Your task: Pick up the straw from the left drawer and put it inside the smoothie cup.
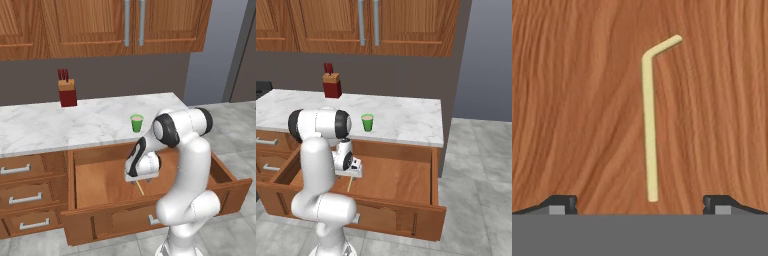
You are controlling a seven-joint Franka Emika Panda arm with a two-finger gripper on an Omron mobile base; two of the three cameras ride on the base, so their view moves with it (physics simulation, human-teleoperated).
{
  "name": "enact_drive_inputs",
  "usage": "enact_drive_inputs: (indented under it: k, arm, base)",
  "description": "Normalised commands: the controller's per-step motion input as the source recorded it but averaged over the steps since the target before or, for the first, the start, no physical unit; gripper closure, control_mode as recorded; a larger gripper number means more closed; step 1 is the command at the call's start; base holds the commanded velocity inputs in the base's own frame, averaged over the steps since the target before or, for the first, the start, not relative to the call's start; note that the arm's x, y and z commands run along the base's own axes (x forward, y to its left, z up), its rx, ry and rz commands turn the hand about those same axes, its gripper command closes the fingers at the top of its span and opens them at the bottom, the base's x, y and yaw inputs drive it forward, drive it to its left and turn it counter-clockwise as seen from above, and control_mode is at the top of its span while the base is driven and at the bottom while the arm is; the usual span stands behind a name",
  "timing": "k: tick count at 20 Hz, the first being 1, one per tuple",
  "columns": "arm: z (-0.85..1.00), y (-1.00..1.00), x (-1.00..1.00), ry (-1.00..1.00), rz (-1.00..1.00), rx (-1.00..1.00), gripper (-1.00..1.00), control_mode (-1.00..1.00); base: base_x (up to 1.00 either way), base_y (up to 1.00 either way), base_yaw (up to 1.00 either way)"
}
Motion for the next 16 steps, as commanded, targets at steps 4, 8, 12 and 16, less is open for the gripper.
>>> enact_drive_inputs:
  k: [4,8,12,16]
  arm:
    - [-0.18,0.0,0.21,0.0,0.0,0.0,-1.0,-1.0]
    - [-0.17,0.0,0.21,0.0,0.0,0.0,-1.0,-1.0]
    - [-0.19,0.0,0.19,0.0,0.0,0.0,-1.0,-1.0]
    - [-0.22,0.0,0.16,0.0,0.0,0.0,-1.0,-1.0]
  base:
    - [0.0,0.0,0.0]
    - [0.0,0.0,0.0]
    - [0.0,0.0,0.0]
    - [0.0,0.0,0.0]
